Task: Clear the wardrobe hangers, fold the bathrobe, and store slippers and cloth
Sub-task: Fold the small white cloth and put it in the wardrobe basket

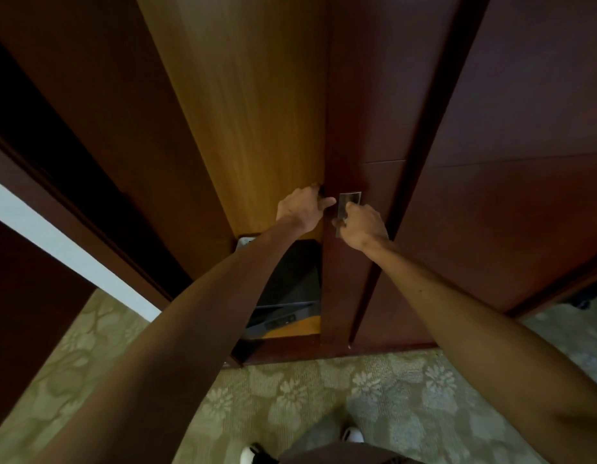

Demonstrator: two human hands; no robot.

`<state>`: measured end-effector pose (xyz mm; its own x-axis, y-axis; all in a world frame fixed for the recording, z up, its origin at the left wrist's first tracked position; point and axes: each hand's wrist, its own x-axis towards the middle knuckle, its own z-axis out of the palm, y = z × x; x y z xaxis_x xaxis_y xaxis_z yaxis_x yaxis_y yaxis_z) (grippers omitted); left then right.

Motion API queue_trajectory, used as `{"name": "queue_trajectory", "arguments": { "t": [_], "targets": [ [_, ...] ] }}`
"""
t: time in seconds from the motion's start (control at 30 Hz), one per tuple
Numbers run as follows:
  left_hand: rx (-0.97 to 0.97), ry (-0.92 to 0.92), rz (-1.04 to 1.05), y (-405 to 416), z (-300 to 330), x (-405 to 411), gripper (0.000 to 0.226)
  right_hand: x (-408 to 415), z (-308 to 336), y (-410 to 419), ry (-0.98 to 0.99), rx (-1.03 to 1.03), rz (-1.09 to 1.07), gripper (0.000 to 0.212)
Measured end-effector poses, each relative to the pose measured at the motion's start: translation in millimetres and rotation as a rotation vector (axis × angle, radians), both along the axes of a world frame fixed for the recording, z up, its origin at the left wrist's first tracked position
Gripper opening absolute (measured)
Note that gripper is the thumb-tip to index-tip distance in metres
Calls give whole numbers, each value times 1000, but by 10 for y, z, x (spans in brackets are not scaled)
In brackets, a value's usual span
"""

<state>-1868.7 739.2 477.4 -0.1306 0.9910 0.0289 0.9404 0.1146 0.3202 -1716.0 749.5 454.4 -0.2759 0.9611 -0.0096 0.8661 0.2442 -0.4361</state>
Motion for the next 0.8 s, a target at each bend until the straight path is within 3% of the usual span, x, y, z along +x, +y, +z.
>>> {"name": "queue_trajectory", "arguments": {
  "t": [0.47,0.8],
  "targets": [
    [-19,3,47,-512,14,-1240,54,-1190,64,-487,-50,-3,95,21],
    [-6,-31,132,-967,70,-2053,46,-2053,118,-819,-95,-9,185,23]
  ]
}}
